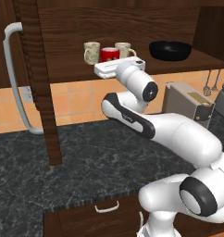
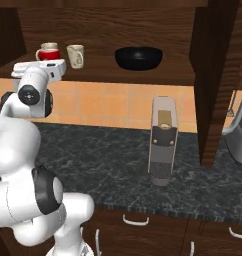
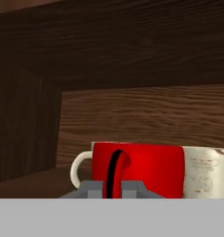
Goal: Gather all objects into one cabinet and sort the glasses and bowls to opposite sides.
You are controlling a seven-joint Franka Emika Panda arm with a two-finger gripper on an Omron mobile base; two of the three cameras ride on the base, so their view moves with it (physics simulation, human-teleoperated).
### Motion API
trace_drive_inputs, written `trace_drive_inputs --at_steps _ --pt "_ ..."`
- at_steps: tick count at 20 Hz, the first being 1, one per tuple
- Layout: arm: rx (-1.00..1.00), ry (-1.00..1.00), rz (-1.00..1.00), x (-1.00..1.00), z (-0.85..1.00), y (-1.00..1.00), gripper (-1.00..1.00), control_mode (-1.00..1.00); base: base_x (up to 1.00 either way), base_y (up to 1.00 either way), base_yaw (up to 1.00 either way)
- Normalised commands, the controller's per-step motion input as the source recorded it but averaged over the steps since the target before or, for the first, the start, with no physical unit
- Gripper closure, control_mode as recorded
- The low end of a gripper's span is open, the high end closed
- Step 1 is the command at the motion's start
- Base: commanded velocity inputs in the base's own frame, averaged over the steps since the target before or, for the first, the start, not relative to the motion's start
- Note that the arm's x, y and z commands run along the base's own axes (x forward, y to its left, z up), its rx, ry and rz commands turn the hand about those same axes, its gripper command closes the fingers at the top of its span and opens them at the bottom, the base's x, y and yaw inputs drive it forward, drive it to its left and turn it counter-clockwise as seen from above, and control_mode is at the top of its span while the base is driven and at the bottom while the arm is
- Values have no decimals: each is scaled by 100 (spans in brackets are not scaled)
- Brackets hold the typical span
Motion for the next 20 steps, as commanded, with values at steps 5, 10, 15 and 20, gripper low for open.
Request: trace_drive_inputs --at_steps 5,10,15,20 --pt "0 -5 0 47 0 0 100 -100 0 0 0" --pt "2 0 0 25 -5 0 100 -100 0 0 0" --pt "2 0 0 32 -1 0 100 -100 0 0 0" --pt "0 0 0 24 0 3 100 -100 0 0 0"
